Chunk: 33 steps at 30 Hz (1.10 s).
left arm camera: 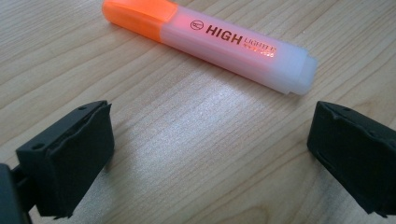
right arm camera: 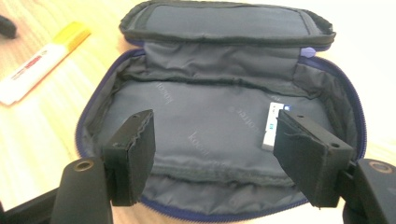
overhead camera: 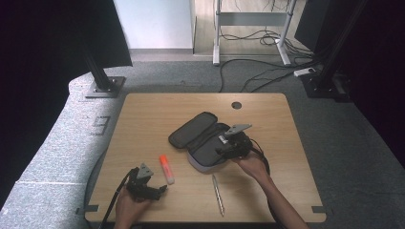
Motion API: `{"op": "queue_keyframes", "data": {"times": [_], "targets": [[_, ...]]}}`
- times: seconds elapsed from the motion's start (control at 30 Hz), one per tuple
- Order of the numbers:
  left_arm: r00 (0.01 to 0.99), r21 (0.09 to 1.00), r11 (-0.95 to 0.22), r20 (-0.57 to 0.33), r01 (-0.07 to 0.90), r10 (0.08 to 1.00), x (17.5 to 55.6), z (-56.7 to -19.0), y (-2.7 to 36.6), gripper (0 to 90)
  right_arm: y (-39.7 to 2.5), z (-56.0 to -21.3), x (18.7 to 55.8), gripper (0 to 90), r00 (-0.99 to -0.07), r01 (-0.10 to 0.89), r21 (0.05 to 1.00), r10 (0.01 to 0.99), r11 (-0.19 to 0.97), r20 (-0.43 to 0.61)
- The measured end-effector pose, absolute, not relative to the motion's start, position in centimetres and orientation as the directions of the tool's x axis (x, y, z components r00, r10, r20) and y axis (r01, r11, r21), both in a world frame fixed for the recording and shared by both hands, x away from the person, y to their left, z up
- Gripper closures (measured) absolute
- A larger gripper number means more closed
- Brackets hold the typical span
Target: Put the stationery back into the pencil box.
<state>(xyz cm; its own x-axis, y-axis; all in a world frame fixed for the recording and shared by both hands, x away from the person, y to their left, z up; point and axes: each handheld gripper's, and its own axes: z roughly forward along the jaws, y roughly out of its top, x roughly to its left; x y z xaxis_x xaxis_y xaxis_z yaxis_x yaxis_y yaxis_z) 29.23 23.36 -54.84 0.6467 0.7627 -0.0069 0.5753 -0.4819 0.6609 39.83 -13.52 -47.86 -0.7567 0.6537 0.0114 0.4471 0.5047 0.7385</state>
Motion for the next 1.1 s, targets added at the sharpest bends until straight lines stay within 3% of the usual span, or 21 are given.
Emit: {"op": "queue_keyframes", "data": {"times": [1.1], "targets": [[0.647, 0.661, -0.482, -0.006, 0.575, 0.762, 29.2, -54.8, 23.4, 0.4, -13.2, -49.2, 33.1, 34.8, -0.817, 0.39, 0.751, 0.576, 0.533, 0.016]]}}
